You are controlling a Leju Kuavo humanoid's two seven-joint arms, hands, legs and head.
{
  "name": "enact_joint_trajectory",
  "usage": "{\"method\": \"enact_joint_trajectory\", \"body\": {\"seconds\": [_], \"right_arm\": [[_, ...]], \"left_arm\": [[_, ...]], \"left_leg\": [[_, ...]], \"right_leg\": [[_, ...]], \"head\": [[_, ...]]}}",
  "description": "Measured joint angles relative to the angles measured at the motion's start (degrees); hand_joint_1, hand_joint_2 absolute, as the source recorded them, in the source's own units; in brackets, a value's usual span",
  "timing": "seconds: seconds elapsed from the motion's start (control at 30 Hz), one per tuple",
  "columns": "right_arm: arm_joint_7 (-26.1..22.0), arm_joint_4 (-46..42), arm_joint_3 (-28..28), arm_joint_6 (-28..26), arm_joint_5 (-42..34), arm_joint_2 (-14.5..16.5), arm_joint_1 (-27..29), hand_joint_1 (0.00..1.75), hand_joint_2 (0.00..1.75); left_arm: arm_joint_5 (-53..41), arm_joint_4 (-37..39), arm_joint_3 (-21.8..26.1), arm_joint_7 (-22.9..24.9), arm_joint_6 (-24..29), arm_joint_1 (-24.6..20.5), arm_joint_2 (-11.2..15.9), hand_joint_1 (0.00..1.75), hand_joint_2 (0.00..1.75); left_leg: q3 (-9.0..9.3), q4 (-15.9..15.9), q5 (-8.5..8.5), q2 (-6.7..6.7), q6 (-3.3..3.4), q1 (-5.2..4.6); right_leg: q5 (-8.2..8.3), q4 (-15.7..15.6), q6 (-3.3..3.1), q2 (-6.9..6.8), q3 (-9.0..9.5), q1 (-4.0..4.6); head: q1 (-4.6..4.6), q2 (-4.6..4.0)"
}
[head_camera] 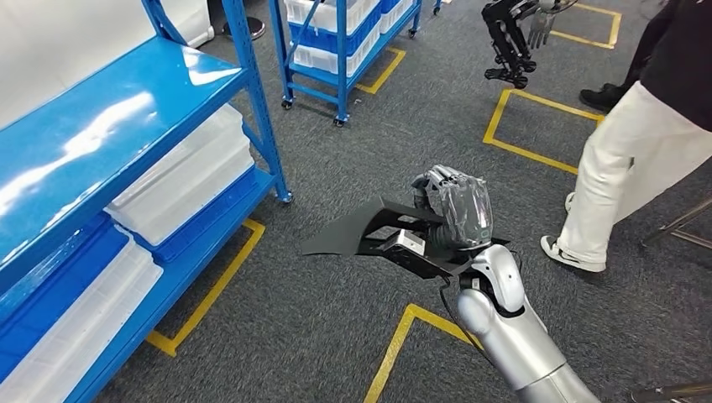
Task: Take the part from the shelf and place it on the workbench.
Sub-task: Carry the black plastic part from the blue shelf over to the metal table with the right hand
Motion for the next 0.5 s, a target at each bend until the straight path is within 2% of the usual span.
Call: {"method": "enact_joint_trajectory", "body": {"seconds": [0.03,0.07,0.1,0.13,0.17,0.2,0.23,0.27,0.3,0.33,0.37,0.4,0.47,0.5], "right_arm": [[0.20,-0.53,-0.40,0.09,-0.23,-0.82,-0.23,1.75,1.75],[0.34,-1.08,-0.94,0.23,-0.68,-1.63,-0.40,1.75,1.75],[0.38,-1.59,-1.57,0.38,-1.24,-2.39,-0.40,1.75,1.75],[0.26,-2.01,-2.31,0.46,-1.87,-3.20,-0.10,1.75,1.75],[0.01,-2.32,-3.06,0.49,-2.40,-3.96,0.44,1.75,1.75],[-0.30,-2.51,-3.70,0.43,-2.74,-4.60,1.06,1.75,1.75],[-0.60,-2.67,-4.28,0.37,-2.96,-5.19,1.58,1.75,1.75],[-0.80,-2.85,-4.70,0.33,-3.05,-5.58,1.90,1.75,1.75],[-0.93,-3.08,-5.00,0.30,-3.11,-5.86,2.04,1.75,1.75],[-1.04,-3.34,-5.23,0.27,-3.15,-6.05,2.09,1.75,1.75],[-1.11,-3.56,-5.35,0.25,-3.17,-6.17,2.12,1.75,1.75],[-1.16,-3.70,-5.46,0.22,-3.19,-6.30,2.18,1.75,1.75],[-1.20,-3.88,-5.73,0.19,-3.20,-6.61,2.43,1.75,1.75],[-1.21,-4.01,-5.87,0.16,-3.20,-6.72,2.52,1.75,1.75]], "left_arm": [[-0.05,0.00,-0.02,0.02,0.29,0.08,-0.31,0.00,1.75],[-0.15,0.00,-0.05,0.10,0.75,0.22,-0.59,0.00,1.75],[-0.33,0.00,-0.12,0.22,1.28,0.41,-0.79,0.00,1.75],[-0.53,0.00,-0.23,0.36,1.76,0.57,-0.95,0.00,1.75],[-0.69,0.00,-0.37,0.48,2.14,0.71,-1.02,0.00,1.75],[-0.81,0.00,-0.50,0.54,2.31,0.82,-1.04,0.00,1.75],[-0.85,0.00,-0.65,0.55,2.37,0.88,-1.07,0.00,1.75],[-0.86,0.00,-0.79,0.55,2.41,0.91,-1.09,0.00,1.75],[-0.86,0.00,-0.92,0.55,2.44,0.93,-1.12,0.00,1.75],[-0.87,0.00,-1.05,0.55,2.48,0.93,-1.14,0.00,1.75],[-0.87,0.00,-1.15,0.54,2.51,0.91,-1.15,0.00,1.75],[-0.87,0.00,-1.22,0.54,2.53,0.83,-1.15,0.00,1.75],[-0.87,0.00,-1.30,0.54,2.55,0.51,-1.15,0.00,1.75],[-0.87,0.00,-1.33,0.54,2.55,0.40,-1.17,0.00,1.75]], "left_leg": [[0.03,-0.27,0.24,0.90,0.43,0.05],[0.02,-0.39,0.36,1.79,0.72,-0.05],[-0.03,-0.41,0.38,2.61,0.91,-0.18],[-0.07,-0.39,0.37,3.45,0.96,-0.28],[-0.10,-0.37,0.36,4.24,0.97,-0.32],[-0.10,-0.36,0.33,5.00,0.97,-0.35],[-0.08,-0.35,0.28,5.78,0.94,-0.38],[-0.01,-0.34,0.19,6.53,0.87,-0.42],[0.08,-0.35,0.06,7.27,0.73,-0.56],[0.19,-0.36,-0.07,7.93,0.55,-0.72],[0.33,-0.38,-0.20,8.53,0.33,-0.89],[0.46,-0.44,-0.31,9.10,0.09,-1.03],[0.74,-0.48,-0.60,9.83,-0.47,-1.11],[0.69,-0.02,-1.12,9.07,-0.75,-1.06]], "right_leg": [[-1.06,1.53,0.25,-1.78,-0.74,0.12],[-2.73,4.22,0.43,-3.92,-1.90,0.20],[-4.62,7.71,0.62,-5.35,-3.44,0.25],[-6.14,11.20,0.76,-6.01,-4.92,0.21],[-6.86,13.50,0.84,-6.30,-5.80,0.18],[-6.57,13.85,0.84,-6.44,-5.73,0.18],[-5.35,11.93,0.74,-6.66,-4.51,0.21],[-3.62,8.20,0.52,-7.35,-2.32,0.32],[-2.43,4.27,0.16,-8.66,-0.08,0.63],[-1.55,1.06,-0.26,-9.69,1.64,0.94],[-1.25,-0.80,-0.65,-10.40,2.59,1.23],[-1.41,-1.29,-0.99,-10.48,2.72,1.47],[-1.13,-1.53,-1.60,-9.12,2.64,1.31],[-0.96,-1.76,-1.98,-8.54,2.71,1.11]], "head": [[0.08,0.00],[0.15,0.00],[0.22,0.00],[0.22,0.00],[0.23,0.00],[0.24,0.00],[0.24,0.00],[0.24,0.00],[0.23,0.00],[0.22,0.00],[0.21,0.00],[0.21,0.00],[0.21,0.00],[0.21,0.00]]}}
